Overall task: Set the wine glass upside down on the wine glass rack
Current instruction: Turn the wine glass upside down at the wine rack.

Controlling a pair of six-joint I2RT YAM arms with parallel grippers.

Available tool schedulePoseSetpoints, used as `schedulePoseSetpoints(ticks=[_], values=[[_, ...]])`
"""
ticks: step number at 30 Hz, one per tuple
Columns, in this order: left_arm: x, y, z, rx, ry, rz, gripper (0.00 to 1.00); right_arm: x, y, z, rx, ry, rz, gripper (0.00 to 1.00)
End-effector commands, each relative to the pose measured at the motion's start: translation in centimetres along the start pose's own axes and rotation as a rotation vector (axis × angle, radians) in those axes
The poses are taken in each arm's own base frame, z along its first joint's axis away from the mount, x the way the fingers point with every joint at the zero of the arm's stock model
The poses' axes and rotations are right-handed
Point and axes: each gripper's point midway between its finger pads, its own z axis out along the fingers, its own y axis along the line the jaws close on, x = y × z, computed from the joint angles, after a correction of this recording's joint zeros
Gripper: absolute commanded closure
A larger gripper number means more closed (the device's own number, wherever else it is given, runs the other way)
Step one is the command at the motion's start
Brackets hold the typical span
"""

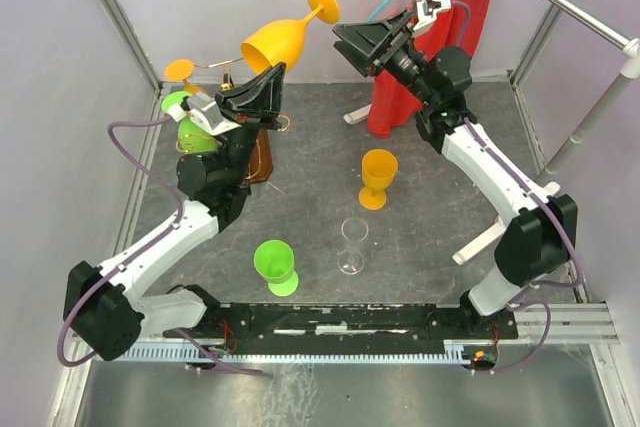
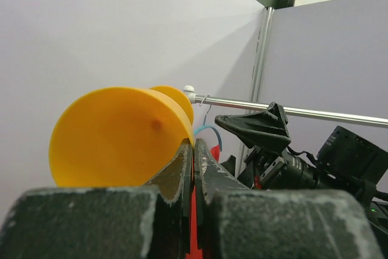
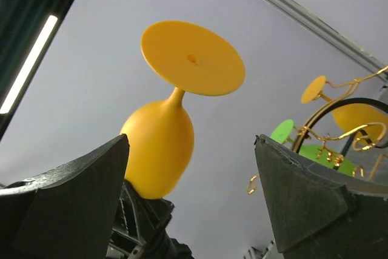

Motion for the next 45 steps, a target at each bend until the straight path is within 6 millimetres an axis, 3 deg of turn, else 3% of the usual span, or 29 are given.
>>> schedulePoseSetpoints(ticks=[1, 16, 26, 31, 45], values=[[-1.7, -0.7, 0.3, 0.025, -0.097, -0.062, 0.97, -0.8, 5.1, 0.7, -0.208, -0.047, 0.043, 0.08], [-0.4, -1.0, 1.0, 0.056, -0.1, -0.065, 0.97, 0.7, 6.0, 3.8, -0.278, -0.004, 0.047, 0.2], [-0.5, -0.6, 1.1, 0.04, -0.117, -0.042, 0.97, 2.0, 5.9, 5.1, -0.287, 0.032, 0.029, 0.43], [-0.1, -1.6, 1.1, 0.092, -0.102, -0.052, 0.97, 2.2, 5.6, 5.6, -0.271, 0.028, 0.004, 0.47], [2.2, -4.1, 1.0, 0.222, -0.032, -0.145, 0.87, 2.4, 6.1, 6.4, -0.276, 0.015, -0.03, 0.71]])
